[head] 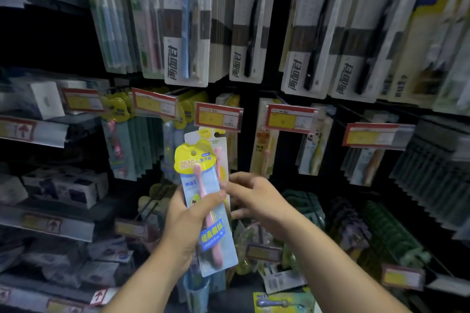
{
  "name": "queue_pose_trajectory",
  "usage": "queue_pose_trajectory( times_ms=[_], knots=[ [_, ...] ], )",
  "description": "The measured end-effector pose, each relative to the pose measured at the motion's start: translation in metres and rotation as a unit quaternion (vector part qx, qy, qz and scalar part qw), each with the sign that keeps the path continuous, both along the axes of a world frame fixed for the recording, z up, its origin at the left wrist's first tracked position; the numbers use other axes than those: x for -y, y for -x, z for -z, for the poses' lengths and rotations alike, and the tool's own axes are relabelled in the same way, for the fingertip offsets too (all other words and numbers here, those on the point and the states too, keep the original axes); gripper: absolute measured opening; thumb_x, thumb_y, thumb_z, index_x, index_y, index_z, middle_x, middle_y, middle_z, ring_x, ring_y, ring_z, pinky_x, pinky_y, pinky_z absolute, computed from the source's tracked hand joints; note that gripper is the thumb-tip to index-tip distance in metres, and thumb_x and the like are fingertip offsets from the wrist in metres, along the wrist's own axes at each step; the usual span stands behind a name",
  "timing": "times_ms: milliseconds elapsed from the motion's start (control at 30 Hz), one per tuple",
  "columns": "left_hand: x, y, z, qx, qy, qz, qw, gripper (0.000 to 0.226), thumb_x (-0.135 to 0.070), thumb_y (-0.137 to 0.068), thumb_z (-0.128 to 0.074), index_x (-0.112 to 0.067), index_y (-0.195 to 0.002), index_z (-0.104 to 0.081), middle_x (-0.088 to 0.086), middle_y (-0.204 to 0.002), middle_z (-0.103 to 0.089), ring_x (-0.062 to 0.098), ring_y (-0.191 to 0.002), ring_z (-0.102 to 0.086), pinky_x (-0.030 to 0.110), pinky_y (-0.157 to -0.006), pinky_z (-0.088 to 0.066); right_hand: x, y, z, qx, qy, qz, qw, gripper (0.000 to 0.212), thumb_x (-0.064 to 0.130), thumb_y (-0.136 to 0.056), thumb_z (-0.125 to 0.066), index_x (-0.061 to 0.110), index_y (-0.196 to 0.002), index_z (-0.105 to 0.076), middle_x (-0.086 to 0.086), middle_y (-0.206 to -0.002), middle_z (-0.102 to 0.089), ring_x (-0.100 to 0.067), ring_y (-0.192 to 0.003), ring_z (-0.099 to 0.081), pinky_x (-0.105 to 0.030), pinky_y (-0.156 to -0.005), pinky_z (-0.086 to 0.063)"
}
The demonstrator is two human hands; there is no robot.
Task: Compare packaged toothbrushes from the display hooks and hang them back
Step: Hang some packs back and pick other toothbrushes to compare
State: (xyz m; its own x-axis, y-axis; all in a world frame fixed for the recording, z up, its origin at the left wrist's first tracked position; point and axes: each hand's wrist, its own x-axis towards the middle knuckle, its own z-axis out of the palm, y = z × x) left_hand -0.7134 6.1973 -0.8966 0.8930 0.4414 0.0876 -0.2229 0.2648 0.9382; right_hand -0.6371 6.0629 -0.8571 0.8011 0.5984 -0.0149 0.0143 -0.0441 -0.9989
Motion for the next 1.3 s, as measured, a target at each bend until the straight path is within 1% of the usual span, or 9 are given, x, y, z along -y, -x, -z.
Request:
queue_pose_trajectory(
  times_ms=[133,200,333,433,633,833,933,1100,1300],
  knots=[
    [0.008,-0.004,0.001,-0.003,0.002,0.024,1.000,0.049,-0.025,-0.066,-0.086,-0.016,-0.112,-0.072,0.032,-0.104,-0.071,0.051,-0.090,-0.072,0.058,-0.079,-0.063,0.010,0.006,0.004,0.006,-0.018,0.054,0.998,0.017,0.013,-0.100,-0.065,0.000,-0.110,-0.070,-0.008,-0.086,-0.069,-0.015,-0.063,-0.064,-0.021,-0.049,-0.051],
    [0.011,-0.005,0.000,0.000,0.007,0.024,1.000,0.052,-0.024,-0.066,-0.085,-0.016,-0.114,-0.071,0.023,-0.103,-0.076,0.043,-0.089,-0.075,0.053,-0.076,-0.063,0.013,0.006,0.005,0.004,-0.031,0.080,0.996,0.015,0.010,-0.102,-0.061,-0.001,-0.107,-0.069,-0.011,-0.086,-0.070,-0.018,-0.065,-0.067,-0.027,-0.051,-0.055],
    [0.014,-0.009,-0.001,0.003,0.022,-0.015,1.000,0.054,-0.027,-0.065,-0.086,-0.015,-0.115,-0.068,0.019,-0.104,-0.077,0.042,-0.090,-0.075,0.061,-0.079,-0.062,0.014,0.001,0.002,-0.023,-0.076,0.140,0.987,0.017,0.009,-0.106,-0.053,0.005,-0.096,-0.065,-0.017,-0.090,-0.071,-0.027,-0.071,-0.070,-0.035,-0.056,-0.061],
    [0.013,-0.012,0.002,0.005,0.042,-0.040,0.998,0.053,-0.026,-0.065,-0.084,-0.011,-0.114,-0.068,0.020,-0.100,-0.077,0.035,-0.080,-0.076,0.050,-0.071,-0.064,0.010,-0.002,0.003,-0.027,-0.071,0.140,0.987,0.009,0.007,-0.102,-0.059,0.003,-0.097,-0.064,-0.024,-0.095,-0.074,-0.030,-0.072,-0.071,-0.042,-0.064,-0.064],
    [0.011,-0.011,0.002,-0.001,0.038,-0.004,0.999,0.053,-0.022,-0.068,-0.084,-0.009,-0.117,-0.069,0.024,-0.107,-0.076,0.044,-0.094,-0.074,0.064,-0.085,-0.060,0.002,-0.003,0.012,-0.031,-0.050,0.125,0.990,0.007,0.006,-0.098,-0.066,0.004,-0.094,-0.071,-0.012,-0.084,-0.073,-0.024,-0.072,-0.069,-0.034,-0.062,-0.060],
    [0.011,-0.012,0.000,-0.008,0.063,-0.045,0.997,0.036,-0.016,-0.078,-0.086,-0.008,-0.106,-0.065,0.019,-0.086,-0.068,0.035,-0.070,-0.070,0.058,-0.070,-0.062,0.003,-0.008,0.011,-0.023,-0.062,0.194,0.979,0.017,0.009,-0.100,-0.062,0.011,-0.087,-0.073,-0.007,-0.071,-0.069,-0.023,-0.061,-0.062,-0.031,-0.060,-0.051],
    [0.012,-0.011,-0.002,-0.018,0.037,-0.061,0.997,0.054,-0.029,-0.067,-0.090,-0.013,-0.111,-0.063,0.021,-0.094,-0.073,0.041,-0.080,-0.075,0.062,-0.074,-0.062,0.004,-0.012,0.012,-0.003,-0.044,0.218,0.975,0.015,0.010,-0.100,-0.062,0.007,-0.091,-0.073,0.003,-0.058,-0.061,-0.015,-0.051,-0.054,-0.030,-0.055,-0.044],
    [0.012,-0.013,0.000,-0.019,0.007,-0.101,0.995,0.042,-0.017,-0.079,-0.087,-0.014,-0.113,-0.062,0.016,-0.098,-0.075,0.036,-0.086,-0.076,0.044,-0.071,-0.063,0.003,-0.012,0.014,-0.002,-0.042,0.212,0.976,0.017,0.011,-0.101,-0.061,0.009,-0.088,-0.071,0.001,-0.060,-0.063,-0.016,-0.053,-0.057,-0.029,-0.055,-0.046],
    [0.004,-0.014,0.000,-0.020,0.013,-0.156,0.987,0.052,-0.027,-0.071,-0.089,-0.012,-0.109,-0.057,0.011,-0.079,-0.064,0.032,-0.072,-0.069,0.049,-0.072,-0.058,0.005,-0.022,0.018,0.006,-0.063,0.262,0.963,0.016,0.010,-0.099,-0.060,0.008,-0.086,-0.069,-0.013,-0.071,-0.066,-0.023,-0.060,-0.057,-0.035,-0.061,-0.046]
  ],
)
